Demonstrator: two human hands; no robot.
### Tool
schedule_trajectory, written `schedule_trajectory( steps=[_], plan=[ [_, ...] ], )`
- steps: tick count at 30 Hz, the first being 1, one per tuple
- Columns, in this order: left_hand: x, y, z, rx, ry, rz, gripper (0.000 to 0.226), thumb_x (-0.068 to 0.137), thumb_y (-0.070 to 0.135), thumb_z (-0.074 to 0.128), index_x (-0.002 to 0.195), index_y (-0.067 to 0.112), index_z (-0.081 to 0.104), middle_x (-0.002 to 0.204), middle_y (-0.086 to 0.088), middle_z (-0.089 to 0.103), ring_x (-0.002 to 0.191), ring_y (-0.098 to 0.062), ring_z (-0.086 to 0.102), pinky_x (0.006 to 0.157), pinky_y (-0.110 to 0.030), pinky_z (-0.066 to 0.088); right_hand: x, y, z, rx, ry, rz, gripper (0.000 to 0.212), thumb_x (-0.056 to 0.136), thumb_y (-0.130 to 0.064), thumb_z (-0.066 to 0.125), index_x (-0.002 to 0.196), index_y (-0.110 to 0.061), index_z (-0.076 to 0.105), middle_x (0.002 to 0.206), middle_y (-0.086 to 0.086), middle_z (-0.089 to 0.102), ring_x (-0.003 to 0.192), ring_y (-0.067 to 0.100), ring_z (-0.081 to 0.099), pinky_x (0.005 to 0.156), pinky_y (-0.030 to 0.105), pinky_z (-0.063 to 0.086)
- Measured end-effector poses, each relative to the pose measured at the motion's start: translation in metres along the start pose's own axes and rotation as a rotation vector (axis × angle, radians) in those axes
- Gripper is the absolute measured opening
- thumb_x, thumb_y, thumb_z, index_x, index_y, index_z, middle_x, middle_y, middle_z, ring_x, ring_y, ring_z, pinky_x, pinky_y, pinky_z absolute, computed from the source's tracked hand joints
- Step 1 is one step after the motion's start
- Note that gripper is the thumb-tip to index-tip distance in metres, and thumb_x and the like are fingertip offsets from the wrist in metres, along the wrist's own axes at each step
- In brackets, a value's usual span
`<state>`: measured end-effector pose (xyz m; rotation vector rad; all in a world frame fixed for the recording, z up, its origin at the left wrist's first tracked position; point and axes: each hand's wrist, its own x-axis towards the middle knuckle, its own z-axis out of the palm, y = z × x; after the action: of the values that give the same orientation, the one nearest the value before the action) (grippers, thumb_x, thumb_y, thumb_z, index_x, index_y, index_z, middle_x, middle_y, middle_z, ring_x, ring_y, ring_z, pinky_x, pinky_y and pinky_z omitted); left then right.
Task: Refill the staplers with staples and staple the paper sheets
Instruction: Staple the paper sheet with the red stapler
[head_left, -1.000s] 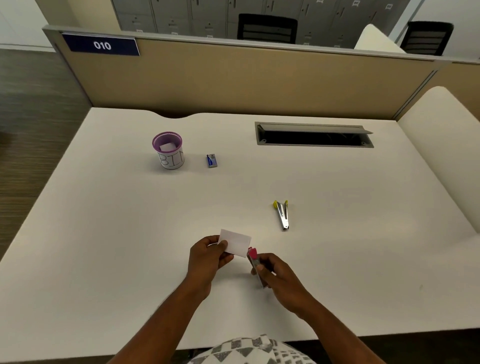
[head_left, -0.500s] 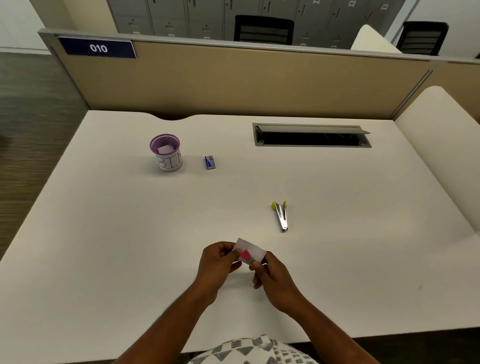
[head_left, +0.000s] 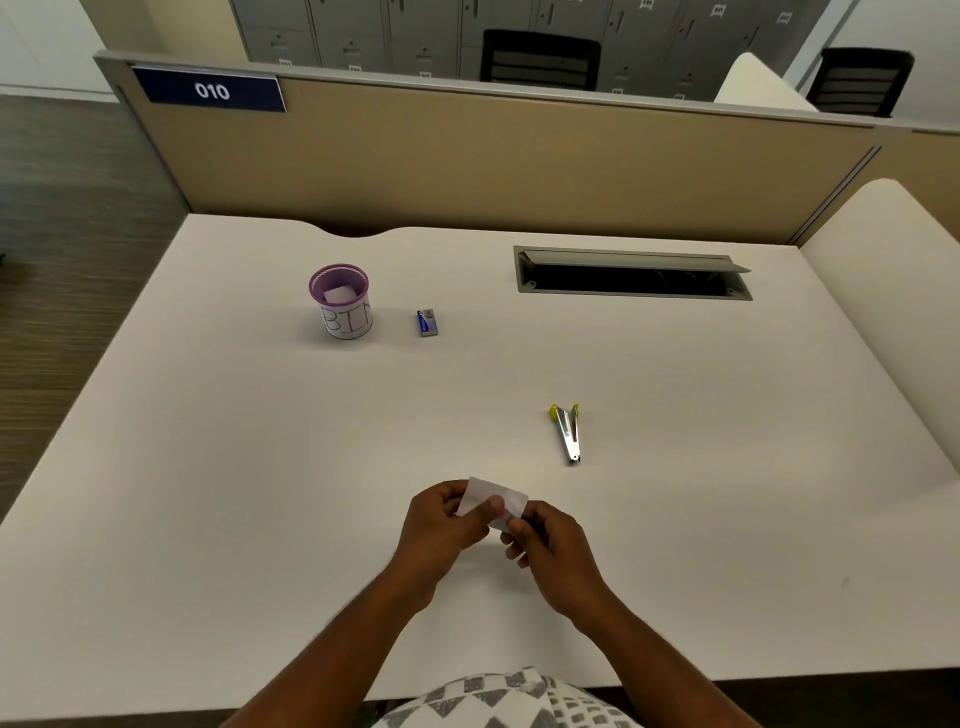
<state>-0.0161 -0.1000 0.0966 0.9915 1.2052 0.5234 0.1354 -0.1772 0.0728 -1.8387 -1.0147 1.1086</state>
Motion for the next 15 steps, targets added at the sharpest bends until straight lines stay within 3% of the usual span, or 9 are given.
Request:
schedule_trajectory(
  steps=[8, 12, 15],
  plan=[
    [-0.0016, 0.0, 0.006, 0.233, 0.078, 0.099, 0.038, 0.082, 0.038, 0.079, 0.114, 0.017, 0.072, 0.104, 0.0, 0.075, 0.096, -0.018, 0.071, 0.089, -0.039, 0.061, -0.0012, 0.0039, 0.0027, -0.044, 0.06, -0.032, 0.01, 0.1, -0.023, 0.062, 0.098, -0.019, 0.071, 0.08, -0.003, 0.077, 0.073, 0.013, 0.073, 0.073, 0.033, 0.061],
    [-0.0009, -0.0005, 0.0031, 0.056, 0.008, 0.039, 0.036, 0.086, 0.031, 0.076, 0.118, 0.015, 0.069, 0.112, -0.007, 0.074, 0.1, -0.022, 0.072, 0.088, -0.039, 0.062, -0.0008, -0.0007, -0.0013, 0.073, -0.013, 0.015, 0.012, 0.101, -0.024, 0.061, 0.109, -0.019, 0.07, 0.092, -0.002, 0.078, 0.08, 0.017, 0.075, 0.074, 0.033, 0.062],
    [-0.0005, 0.004, 0.0033, -0.092, -0.045, -0.104, 0.037, 0.093, 0.038, 0.064, 0.121, 0.014, 0.066, 0.116, -0.011, 0.072, 0.106, -0.028, 0.071, 0.092, -0.042, 0.06, -0.0037, -0.0024, -0.0053, 0.186, -0.069, 0.06, 0.02, 0.104, -0.024, 0.056, 0.119, -0.017, 0.067, 0.102, 0.001, 0.077, 0.087, 0.022, 0.076, 0.078, 0.032, 0.063]
  ],
)
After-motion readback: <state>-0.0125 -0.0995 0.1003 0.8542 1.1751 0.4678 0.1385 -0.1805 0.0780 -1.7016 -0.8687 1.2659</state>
